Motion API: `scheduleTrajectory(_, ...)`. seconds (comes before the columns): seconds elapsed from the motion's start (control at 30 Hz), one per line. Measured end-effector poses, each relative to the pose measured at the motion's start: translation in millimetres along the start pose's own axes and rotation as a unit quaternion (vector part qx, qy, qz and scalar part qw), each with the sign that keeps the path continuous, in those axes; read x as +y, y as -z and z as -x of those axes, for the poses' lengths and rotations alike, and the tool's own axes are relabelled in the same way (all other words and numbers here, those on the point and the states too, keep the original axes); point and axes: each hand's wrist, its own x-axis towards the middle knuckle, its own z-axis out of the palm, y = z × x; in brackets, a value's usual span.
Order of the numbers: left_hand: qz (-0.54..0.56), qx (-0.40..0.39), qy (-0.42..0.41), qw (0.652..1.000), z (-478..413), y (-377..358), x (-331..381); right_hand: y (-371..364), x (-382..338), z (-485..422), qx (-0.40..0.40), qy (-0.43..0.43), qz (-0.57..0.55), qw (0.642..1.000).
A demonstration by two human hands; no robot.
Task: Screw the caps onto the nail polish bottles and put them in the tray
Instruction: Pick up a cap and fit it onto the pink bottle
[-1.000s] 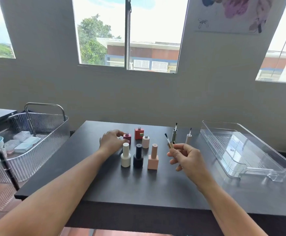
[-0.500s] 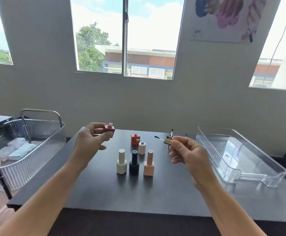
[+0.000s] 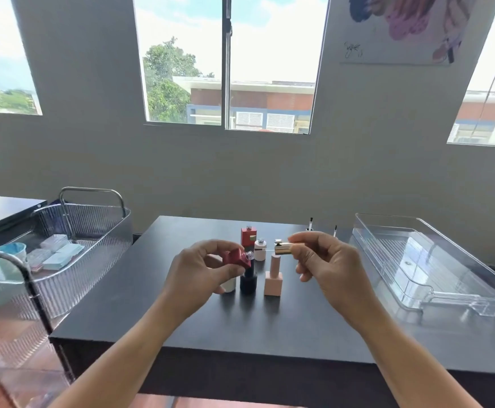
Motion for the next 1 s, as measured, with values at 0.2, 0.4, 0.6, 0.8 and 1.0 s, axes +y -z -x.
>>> scheduleTrajectory(0.2,-0.001,0.002,0.008,1.0,-1.1,-2.8,0.2,1.0,1.3,0.8,-0.008,-0.001,0.046,0.999)
scheduleTrajectory(0.4,-0.002,-0.003,0.016,1.0,1.3,-5.4,2.2,0.8,6.3,1.8,-0.008,-0.001,0.051,0.999)
scheduleTrajectory(0.6,-0.013,-0.007,0.007,1.0,2.8,-10.3,4.7,2.0,9.0,2.8,-0.016,0.016,0.079,0.997)
scheduleTrajectory(0.8,-0.045,-0.03,0.015,0.998,6.0,-15.0,3.4,2.6,11.5,6.5,-0.009,0.011,0.118,0.993)
scheduleTrajectory(1.0,-0.038,-0.069,0.007,0.997,12.2,-19.4,3.7,3.9,15.3,10.9,-0.047,0.007,0.128,0.991)
